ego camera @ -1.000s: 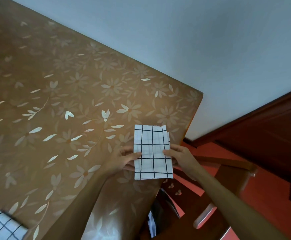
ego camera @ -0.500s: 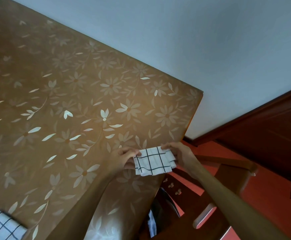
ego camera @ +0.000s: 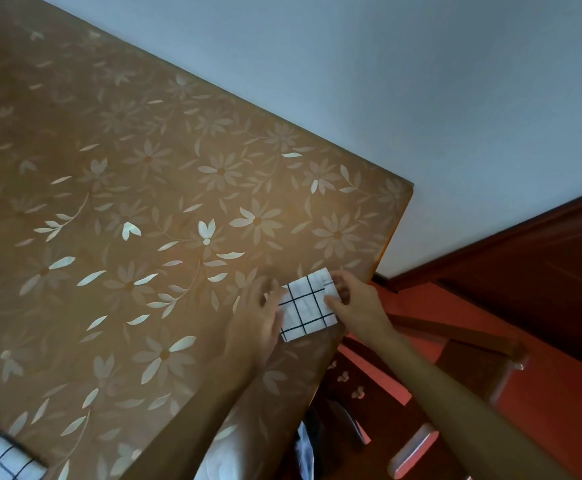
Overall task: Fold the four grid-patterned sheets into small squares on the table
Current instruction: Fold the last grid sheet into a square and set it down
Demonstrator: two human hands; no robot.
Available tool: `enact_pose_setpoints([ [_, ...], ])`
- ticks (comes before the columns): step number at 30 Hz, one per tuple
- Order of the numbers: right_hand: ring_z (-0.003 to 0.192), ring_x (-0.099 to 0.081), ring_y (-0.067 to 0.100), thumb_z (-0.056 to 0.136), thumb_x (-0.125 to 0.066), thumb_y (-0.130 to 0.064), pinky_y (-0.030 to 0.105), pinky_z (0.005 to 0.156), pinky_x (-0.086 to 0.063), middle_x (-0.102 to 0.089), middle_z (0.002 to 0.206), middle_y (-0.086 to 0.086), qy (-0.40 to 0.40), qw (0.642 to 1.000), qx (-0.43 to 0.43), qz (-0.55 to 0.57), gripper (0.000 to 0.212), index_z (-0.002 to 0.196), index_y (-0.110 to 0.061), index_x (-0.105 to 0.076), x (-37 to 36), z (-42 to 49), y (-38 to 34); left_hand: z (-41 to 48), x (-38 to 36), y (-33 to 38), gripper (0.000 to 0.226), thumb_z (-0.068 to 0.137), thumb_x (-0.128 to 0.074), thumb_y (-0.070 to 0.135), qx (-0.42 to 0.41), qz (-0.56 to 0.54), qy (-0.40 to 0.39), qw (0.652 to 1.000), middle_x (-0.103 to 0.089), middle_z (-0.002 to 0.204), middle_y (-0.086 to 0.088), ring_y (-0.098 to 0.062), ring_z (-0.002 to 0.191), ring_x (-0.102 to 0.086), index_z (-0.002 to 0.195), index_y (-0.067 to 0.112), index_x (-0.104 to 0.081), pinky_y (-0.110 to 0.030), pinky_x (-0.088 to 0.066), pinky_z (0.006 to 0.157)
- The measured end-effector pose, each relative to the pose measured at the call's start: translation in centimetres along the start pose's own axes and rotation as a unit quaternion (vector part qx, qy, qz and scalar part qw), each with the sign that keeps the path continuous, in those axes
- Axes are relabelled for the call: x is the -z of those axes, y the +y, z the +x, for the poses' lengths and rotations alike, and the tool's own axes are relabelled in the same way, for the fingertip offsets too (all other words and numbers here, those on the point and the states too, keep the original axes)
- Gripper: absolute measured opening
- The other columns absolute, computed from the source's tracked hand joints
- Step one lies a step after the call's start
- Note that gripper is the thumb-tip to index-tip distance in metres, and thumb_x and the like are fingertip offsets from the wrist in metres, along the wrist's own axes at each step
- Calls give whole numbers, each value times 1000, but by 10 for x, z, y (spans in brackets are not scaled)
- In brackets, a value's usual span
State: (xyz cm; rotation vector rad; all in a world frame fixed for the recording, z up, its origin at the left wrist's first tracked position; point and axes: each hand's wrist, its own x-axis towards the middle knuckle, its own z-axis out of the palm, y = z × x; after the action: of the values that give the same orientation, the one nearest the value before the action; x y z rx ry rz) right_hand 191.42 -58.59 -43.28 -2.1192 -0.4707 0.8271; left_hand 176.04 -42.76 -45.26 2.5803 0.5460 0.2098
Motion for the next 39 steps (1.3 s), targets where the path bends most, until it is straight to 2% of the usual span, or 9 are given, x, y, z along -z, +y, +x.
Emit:
enact_pose_setpoints([
  [3, 97, -65, 8, 91, -59, -18, 35, 84, -55, -69, 105, -11, 22, 990, 74, -116, 32, 121, -31, -57, -7, 14, 8, -1, -19, 7, 43, 88, -70, 28, -90, 133, -55, 985, -52, 146, -13, -34, 136, -47, 129, 18, -64, -51, -47, 105],
  [7, 105, -61, 12, 94, -58, -14, 30, 91, -48, -65, 114, -9, 80, 976, 136, -147, 31, 123, -26, -59, -14, 26, 13, -11, -32, 10, 47, 99, -46, 41, -79, 105, -108, 985, -40, 157, -12, -32, 138, -44, 139, 18, -55, -48, -45, 107],
  [10, 127, -53, 21, 97, -51, -14, 34, 104, -38, -59, 137, 0, 136, 901, 268, -312, 35, 130, -15, -60, -19, 26, 17, -17, -37, 15, 54, 100, -44, 44, -56, 120, -105, 986, -32, 161, -13, -33, 140, -40, 146, 15, -47, -48, -40, 111],
  [12, 143, -38, 24, 98, -40, -20, 40, 114, -30, -42, 154, 8, 54, 860, 330, -384, 47, 143, -11, -48, -30, 18, 20, -19, -41, 17, 59, 101, -39, 45, -39, 128, -107, 985, -26, 163, -12, -32, 147, -29, 151, 14, -40, -50, -29, 117],
  [16, 153, -7, 18, 107, -18, -34, 41, 121, -10, -15, 165, 6, -82, 839, 306, -443, 54, 157, -12, -20, -46, 11, 32, -23, -48, 23, 64, 102, -30, 47, -12, 152, -117, 981, -24, 164, -12, -32, 154, -12, 154, 10, -29, -56, -17, 120],
  [22, 153, 6, 14, 105, -14, -51, 43, 123, -7, 5, 166, 2, -89, 843, 248, -469, 66, 159, -14, -4, -24, 31, 37, -32, -47, 24, 73, 100, -25, 54, 59, 131, -106, 984, -8, 168, -7, -25, 155, -4, 159, 11, -14, -54, -11, 123],
  [27, 154, 3, 20, 105, -16, -49, 48, 123, -12, 2, 166, 8, -79, 832, 252, -487, 67, 158, -9, -7, -22, 30, 31, -46, -45, 15, 79, 98, -30, 59, 62, 133, -89, 985, -17, 166, -14, -29, 154, -11, 157, 7, -22, -55, -16, 122],
  [32, 150, -23, 28, 97, -48, -29, 47, 119, -24, -21, 163, 13, -66, 831, 301, -463, 57, 152, -16, -36, -15, 24, 22, -58, -45, 13, 52, 96, -52, 41, -3, 101, -46, 994, -44, 151, -19, -33, 139, -41, 141, 14, -55, -53, -40, 110],
  [39, 138, -42, 29, 93, -62, -25, 50, 113, -36, -36, 157, 13, -90, 841, 308, -435, 50, 142, -21, -51, -2, 14, 35, -58, -41, 36, 47, 102, -40, 44, 11, 88, -57, 994, -53, 140, -18, -32, 125, -49, 129, 16, -65, -48, -50, 98],
])
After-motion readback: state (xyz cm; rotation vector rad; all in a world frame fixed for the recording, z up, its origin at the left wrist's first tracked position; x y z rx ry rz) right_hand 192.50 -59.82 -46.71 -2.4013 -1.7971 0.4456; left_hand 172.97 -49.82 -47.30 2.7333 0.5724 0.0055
